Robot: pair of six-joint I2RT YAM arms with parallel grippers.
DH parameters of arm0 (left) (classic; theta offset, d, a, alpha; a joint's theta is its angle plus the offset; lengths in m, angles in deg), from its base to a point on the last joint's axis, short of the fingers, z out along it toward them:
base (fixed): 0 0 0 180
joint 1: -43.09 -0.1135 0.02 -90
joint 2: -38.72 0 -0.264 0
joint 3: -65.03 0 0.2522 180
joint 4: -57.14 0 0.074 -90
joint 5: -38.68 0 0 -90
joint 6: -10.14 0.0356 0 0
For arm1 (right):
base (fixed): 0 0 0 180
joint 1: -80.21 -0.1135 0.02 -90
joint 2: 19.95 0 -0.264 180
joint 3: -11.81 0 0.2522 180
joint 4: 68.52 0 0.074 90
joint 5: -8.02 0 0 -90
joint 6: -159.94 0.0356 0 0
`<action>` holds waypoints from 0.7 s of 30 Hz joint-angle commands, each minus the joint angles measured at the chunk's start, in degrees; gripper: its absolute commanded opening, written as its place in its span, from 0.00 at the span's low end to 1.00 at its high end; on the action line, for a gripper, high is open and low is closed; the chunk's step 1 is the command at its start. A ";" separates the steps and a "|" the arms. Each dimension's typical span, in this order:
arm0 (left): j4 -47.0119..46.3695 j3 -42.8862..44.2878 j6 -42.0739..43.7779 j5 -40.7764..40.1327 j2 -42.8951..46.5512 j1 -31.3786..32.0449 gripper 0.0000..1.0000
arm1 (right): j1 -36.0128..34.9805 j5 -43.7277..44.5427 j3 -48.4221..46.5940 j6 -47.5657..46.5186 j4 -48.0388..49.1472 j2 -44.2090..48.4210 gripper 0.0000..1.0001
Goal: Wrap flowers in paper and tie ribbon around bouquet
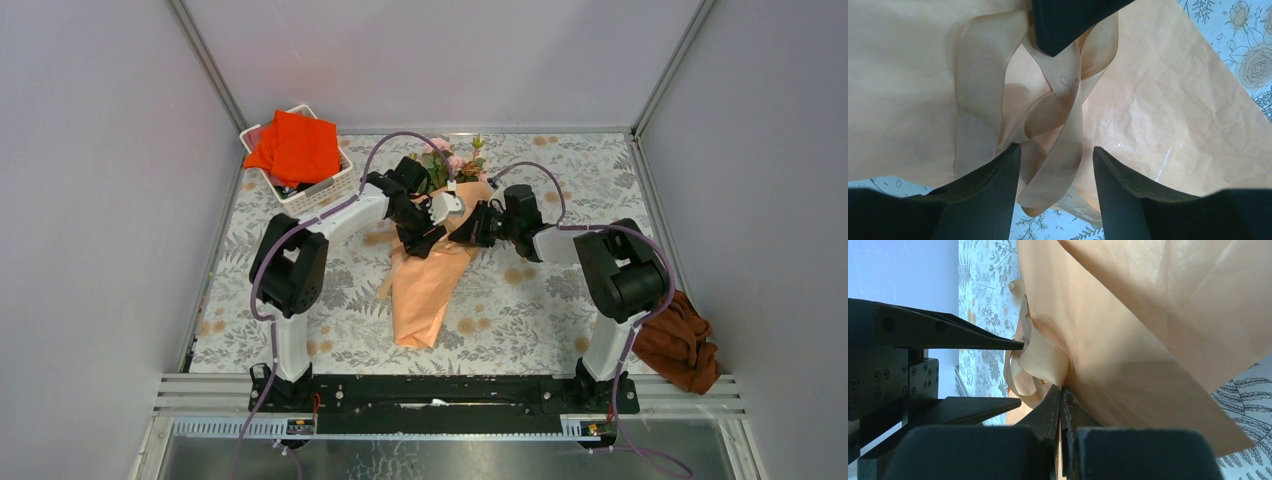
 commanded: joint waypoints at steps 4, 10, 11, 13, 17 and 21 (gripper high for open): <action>4.26 4.40 2.18 6.79 1.51 -3.06 0.62 | -0.72 -1.54 -2.41 -2.66 -1.44 1.46 0.00; 6.43 9.39 -2.50 10.54 -1.56 -5.56 0.43 | -0.77 -1.71 -2.39 -2.83 -1.57 0.96 0.00; 5.95 9.03 -3.30 9.37 -2.17 -5.30 0.42 | -0.73 -1.68 -2.32 -2.77 -1.50 0.86 0.00; 5.28 8.39 -4.07 7.22 -3.14 -4.65 0.39 | -0.72 -1.71 -2.30 -2.76 -1.49 0.76 0.00; 3.26 7.08 -4.26 4.96 -3.36 -3.70 0.39 | -0.72 -1.78 -2.39 -2.88 -1.57 0.59 0.00; 1.84 6.52 -4.84 4.31 -3.78 -3.08 0.39 | -0.73 -1.71 -2.30 -3.05 -1.57 0.57 0.00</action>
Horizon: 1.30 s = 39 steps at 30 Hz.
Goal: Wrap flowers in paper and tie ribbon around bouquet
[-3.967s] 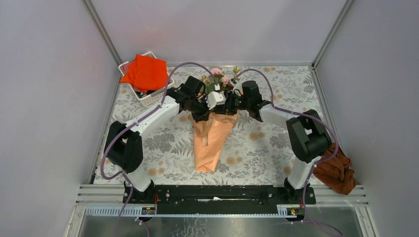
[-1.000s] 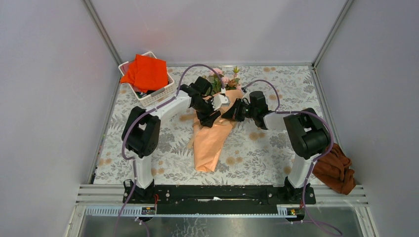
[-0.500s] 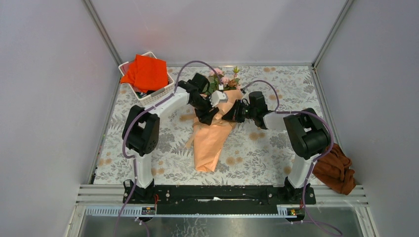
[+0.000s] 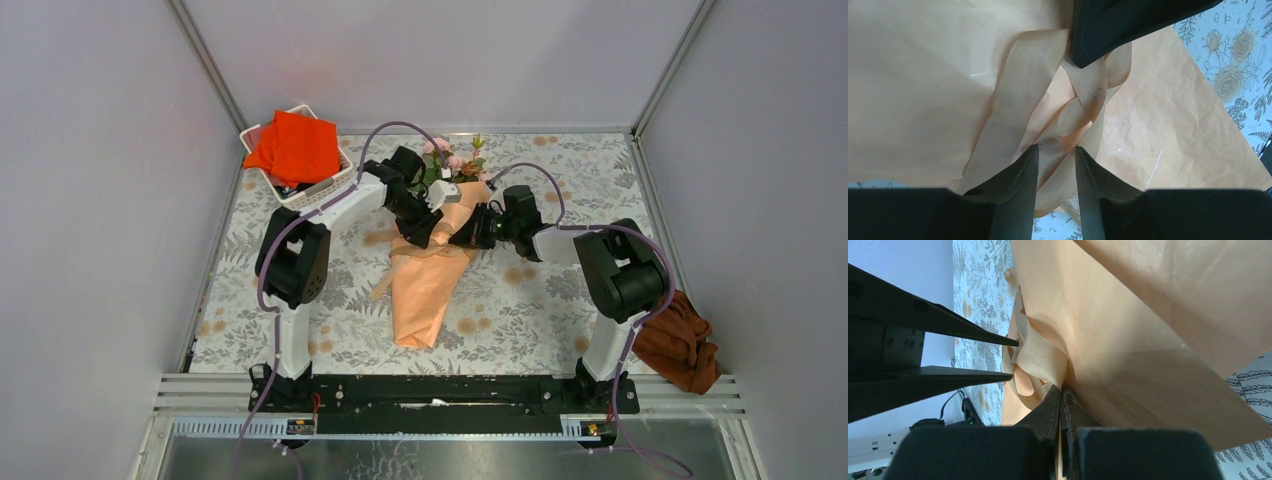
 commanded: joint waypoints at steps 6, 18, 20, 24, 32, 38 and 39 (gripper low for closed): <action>-2.60 -1.19 -1.77 -1.00 -1.21 1.20 0.30 | -0.57 -0.74 -1.84 -1.43 0.30 0.75 0.00; -4.50 -3.31 -2.13 -2.81 -1.41 3.34 0.33 | -0.58 -0.51 -2.49 -2.16 -0.93 0.99 0.00; -5.16 -3.22 -2.88 -2.77 -1.54 3.61 0.34 | -0.57 -0.50 -2.48 -2.37 -1.16 1.12 0.00; -8.92 -4.07 -4.88 -4.79 -0.35 4.18 0.37 | -0.62 -0.57 -2.26 -2.75 -1.38 1.19 0.00; -12.06 -4.90 -6.40 -6.62 3.75 4.26 0.37 | -0.70 -0.88 -1.22 -5.11 -6.71 3.89 0.00; -8.07 -4.38 -5.64 -3.12 6.22 4.30 0.39 | -3.12 0.70 -3.17 -12.56 -18.02 5.90 0.00; -8.07 -4.62 -5.37 -3.26 6.23 4.30 0.39 | -3.60 0.75 -3.74 -13.22 -18.73 5.67 0.00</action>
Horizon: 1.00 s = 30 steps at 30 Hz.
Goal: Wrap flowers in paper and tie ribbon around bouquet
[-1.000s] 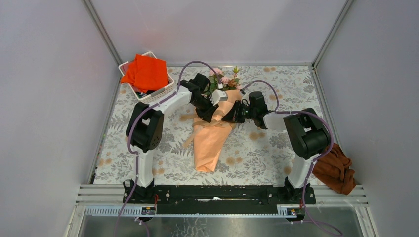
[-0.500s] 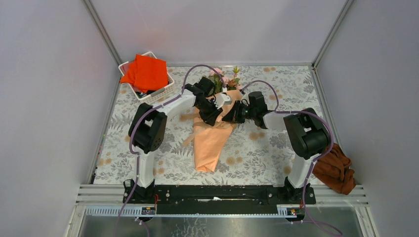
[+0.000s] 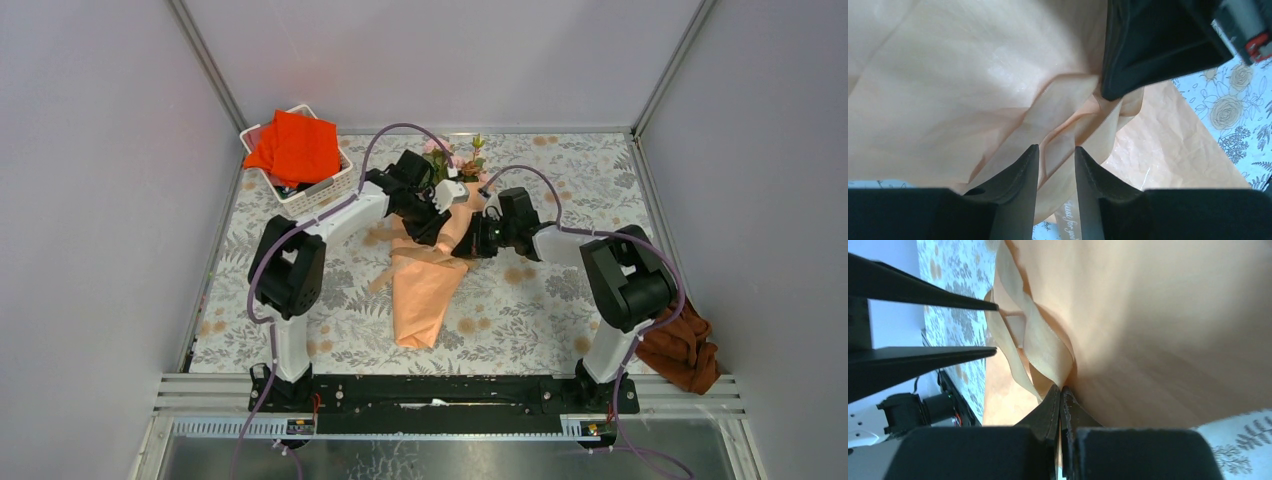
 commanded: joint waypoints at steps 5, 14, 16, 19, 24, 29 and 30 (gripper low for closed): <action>1.39 -0.19 2.17 0.25 1.23 0.97 0.35 | -3.99 0.46 -4.94 -6.52 -7.14 0.69 0.00; 1.89 -1.78 4.97 -0.06 0.66 2.64 0.35 | -4.00 1.40 -4.31 -5.43 -5.66 0.50 0.00; 2.28 -2.33 5.27 -0.44 0.39 2.98 0.35 | -4.00 1.69 -4.02 -5.13 -5.55 0.65 0.00; 2.32 -3.87 6.17 -1.49 0.60 3.62 0.36 | -4.03 1.69 -3.46 -4.49 -4.82 0.72 0.00; -1.10 -5.96 5.62 -5.72 1.03 3.84 0.38 | -4.03 1.01 -3.38 -4.12 -4.08 0.42 0.00; -4.52 -8.07 4.40 -8.67 0.68 4.32 0.39 | -4.03 0.72 -2.88 -3.71 -3.05 0.41 0.00; -5.21 -8.72 4.22 -9.31 0.74 4.36 0.39 | -4.03 0.66 -2.77 -3.62 -2.86 0.41 0.00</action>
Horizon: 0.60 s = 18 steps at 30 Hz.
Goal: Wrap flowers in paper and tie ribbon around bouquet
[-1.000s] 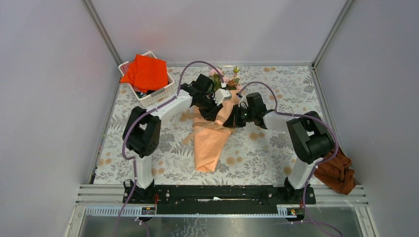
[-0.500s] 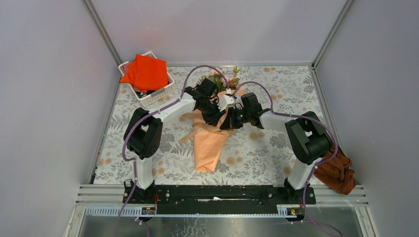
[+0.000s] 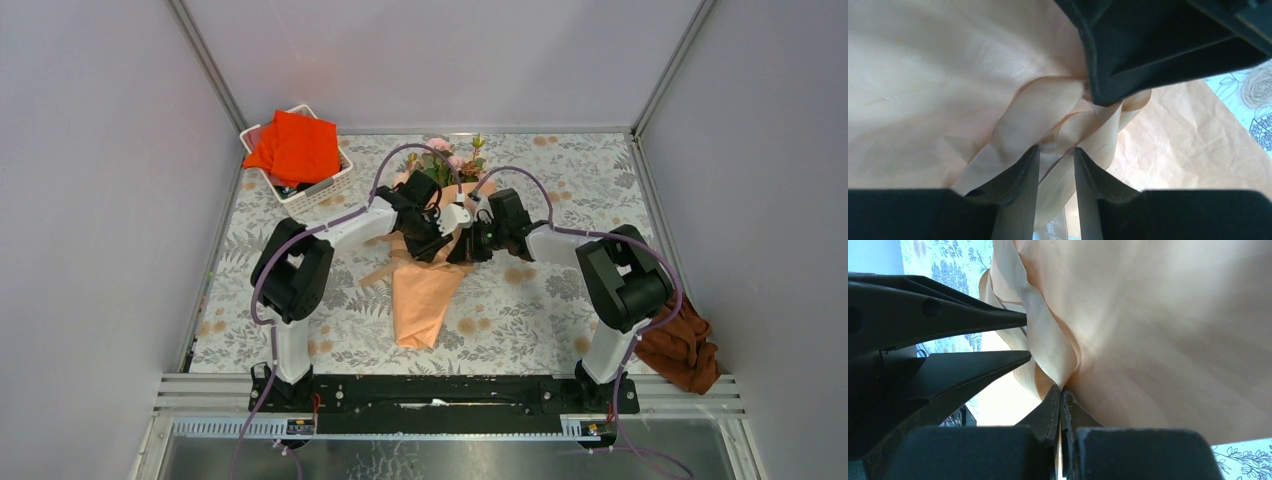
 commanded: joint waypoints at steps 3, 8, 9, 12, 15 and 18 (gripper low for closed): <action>-6.19 -3.53 -1.19 -5.98 -0.34 0.94 0.37 | -0.29 -0.97 -0.32 0.33 3.09 0.19 0.00; -9.15 -4.51 -1.77 -7.09 0.60 1.00 0.18 | -0.28 -1.07 -0.86 0.77 3.36 -0.18 0.00; -9.58 -4.70 -1.83 -7.10 1.09 1.00 0.12 | -0.29 -0.98 -1.09 0.73 3.31 -0.25 0.00; -10.47 -5.47 -1.63 -7.01 3.11 1.00 0.00 | -0.29 -0.64 -1.96 0.49 2.58 -0.55 0.00; -10.50 -6.23 -1.10 -6.91 5.59 0.99 0.00 | -0.18 -0.43 -3.20 0.03 1.77 -1.23 0.00; -10.34 -7.27 -0.32 -5.74 7.57 1.00 0.00 | -0.15 -0.54 -4.05 -0.07 1.45 -1.80 0.00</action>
